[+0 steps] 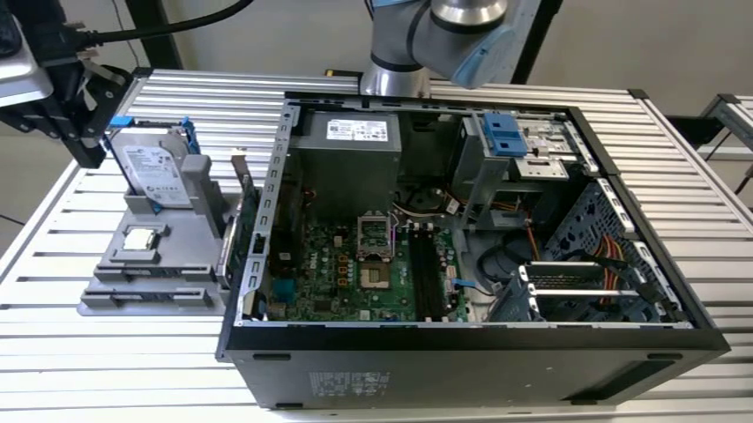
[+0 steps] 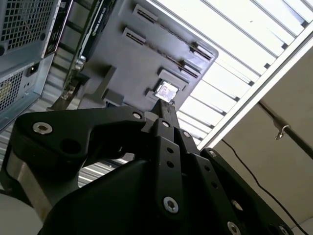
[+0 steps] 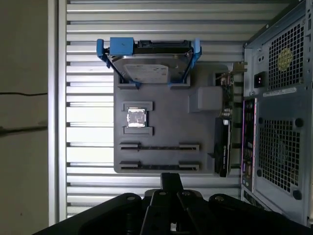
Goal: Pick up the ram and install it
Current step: 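Pick up the ram and move it above insertion slot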
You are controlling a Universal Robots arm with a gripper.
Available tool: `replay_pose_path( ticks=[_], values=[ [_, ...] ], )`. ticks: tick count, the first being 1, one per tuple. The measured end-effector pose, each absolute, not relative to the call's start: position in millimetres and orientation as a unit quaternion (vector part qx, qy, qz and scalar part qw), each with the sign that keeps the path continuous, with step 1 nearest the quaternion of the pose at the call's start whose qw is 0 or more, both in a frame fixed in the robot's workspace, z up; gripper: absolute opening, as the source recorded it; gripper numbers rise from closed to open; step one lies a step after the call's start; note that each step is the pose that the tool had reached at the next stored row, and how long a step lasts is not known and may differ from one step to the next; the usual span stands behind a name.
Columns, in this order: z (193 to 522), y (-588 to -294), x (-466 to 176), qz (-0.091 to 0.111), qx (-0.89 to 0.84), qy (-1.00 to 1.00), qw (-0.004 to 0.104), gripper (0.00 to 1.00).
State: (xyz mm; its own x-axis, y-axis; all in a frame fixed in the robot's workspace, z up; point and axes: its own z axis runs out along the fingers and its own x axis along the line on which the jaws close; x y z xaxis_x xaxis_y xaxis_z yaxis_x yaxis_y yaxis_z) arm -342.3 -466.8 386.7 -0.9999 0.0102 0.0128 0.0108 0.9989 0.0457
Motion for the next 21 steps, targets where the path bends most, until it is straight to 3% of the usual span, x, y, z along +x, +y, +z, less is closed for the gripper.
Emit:
replay_pose_path(
  ticks=[21],
  values=[
    [386,-480,-342,-0.023,-0.005,-1.000,0.007,0.00]
  ],
)
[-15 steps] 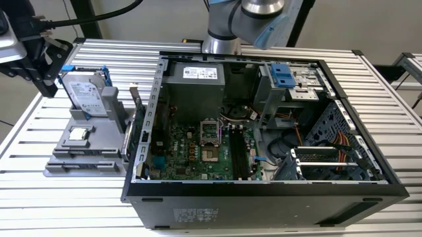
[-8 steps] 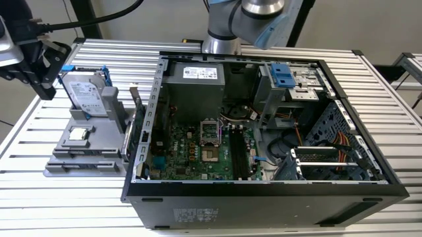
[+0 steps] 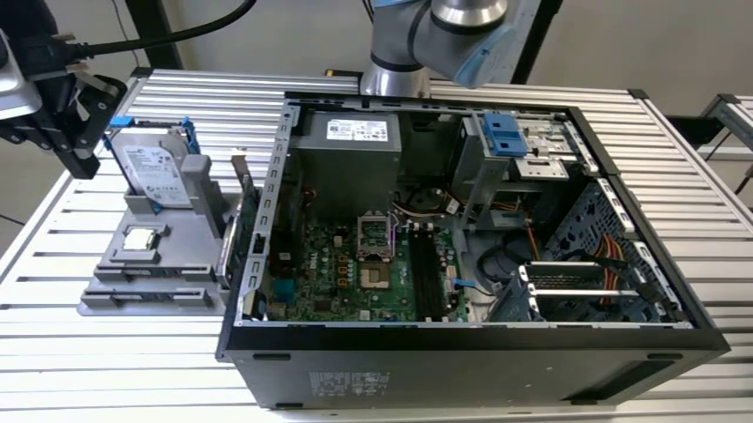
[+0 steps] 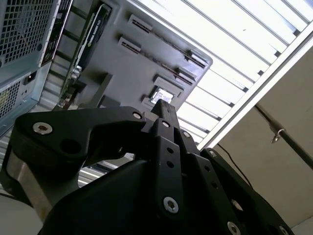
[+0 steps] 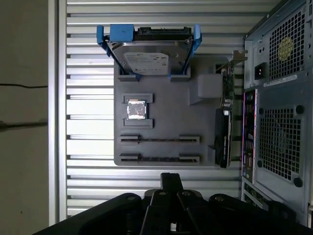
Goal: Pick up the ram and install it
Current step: 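Pick up the ram and move it above insertion slot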
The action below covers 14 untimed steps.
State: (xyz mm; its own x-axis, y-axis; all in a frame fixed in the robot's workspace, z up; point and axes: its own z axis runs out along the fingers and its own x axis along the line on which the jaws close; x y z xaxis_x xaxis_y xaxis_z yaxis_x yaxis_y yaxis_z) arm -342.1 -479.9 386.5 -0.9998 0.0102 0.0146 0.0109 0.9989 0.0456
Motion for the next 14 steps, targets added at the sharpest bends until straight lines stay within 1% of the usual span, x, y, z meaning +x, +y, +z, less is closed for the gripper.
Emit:
replay_pose_path(
  ticks=[14],
  values=[
    [386.4,-479.9,-342.1,-0.023,0.008,-1.000,0.008,0.00]
  ],
)
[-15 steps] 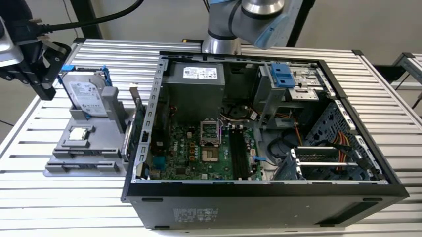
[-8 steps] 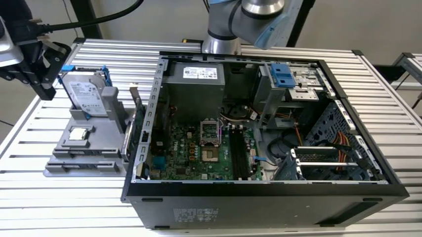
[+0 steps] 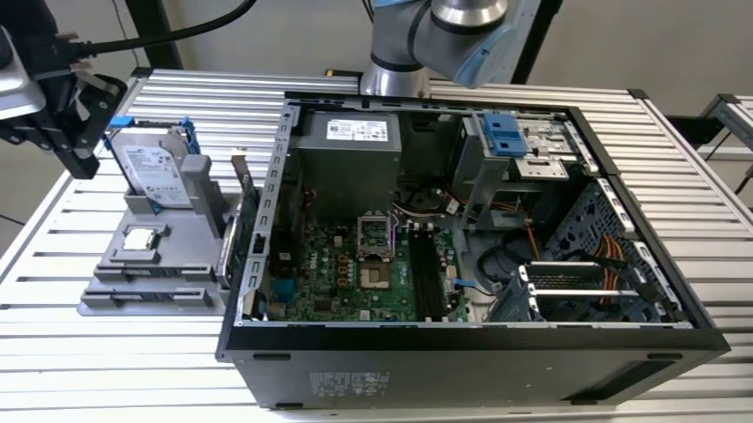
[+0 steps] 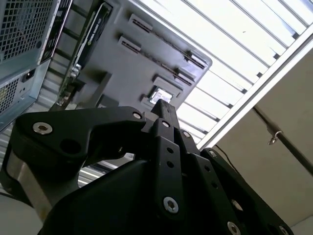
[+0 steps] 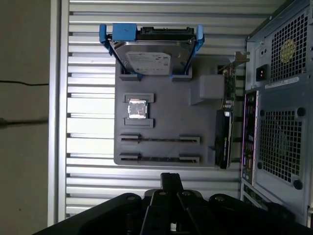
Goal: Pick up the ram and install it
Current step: 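Pick up the ram and move it above insertion slot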
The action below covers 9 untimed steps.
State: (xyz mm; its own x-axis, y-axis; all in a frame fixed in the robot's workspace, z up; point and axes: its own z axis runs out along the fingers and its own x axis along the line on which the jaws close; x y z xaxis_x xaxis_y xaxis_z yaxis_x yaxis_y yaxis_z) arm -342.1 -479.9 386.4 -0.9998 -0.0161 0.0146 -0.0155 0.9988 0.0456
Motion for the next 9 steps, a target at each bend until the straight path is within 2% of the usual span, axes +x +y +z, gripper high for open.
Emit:
replay_pose_path(
  ticks=[9],
  values=[
    [386.4,-479.9,-342.1,-0.023,0.035,-0.999,0.008,0.00]
  ],
)
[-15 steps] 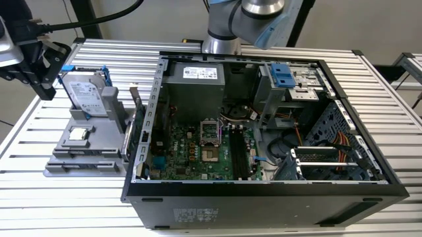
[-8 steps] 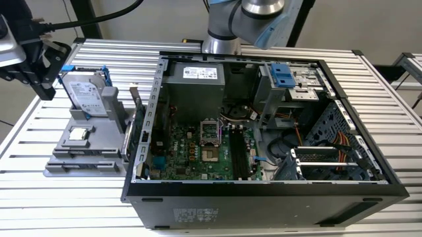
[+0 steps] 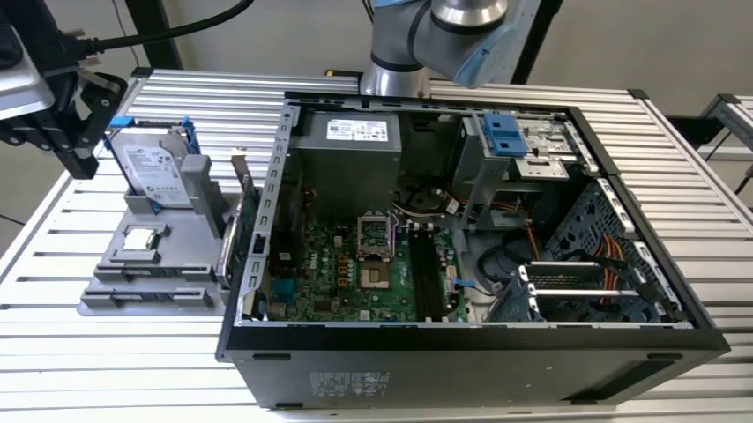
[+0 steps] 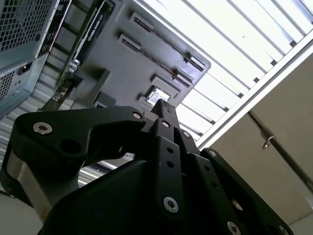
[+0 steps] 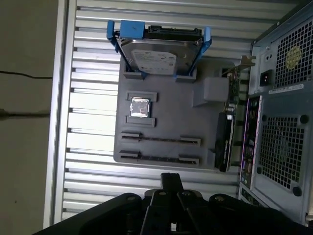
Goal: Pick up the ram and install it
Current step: 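Pick up the ram and move it above insertion slot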
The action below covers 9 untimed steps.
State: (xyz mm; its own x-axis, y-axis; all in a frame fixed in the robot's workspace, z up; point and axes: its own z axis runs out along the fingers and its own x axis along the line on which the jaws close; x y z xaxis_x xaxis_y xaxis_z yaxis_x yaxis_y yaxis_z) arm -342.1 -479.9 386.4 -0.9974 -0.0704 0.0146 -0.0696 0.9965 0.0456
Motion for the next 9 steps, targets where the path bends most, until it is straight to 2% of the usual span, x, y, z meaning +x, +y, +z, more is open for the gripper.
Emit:
replay_pose_path(
  ticks=[9],
  values=[
    [386.4,-479.9,-342.1,-0.022,0.049,-0.999,0.008,0.00]
  ],
)
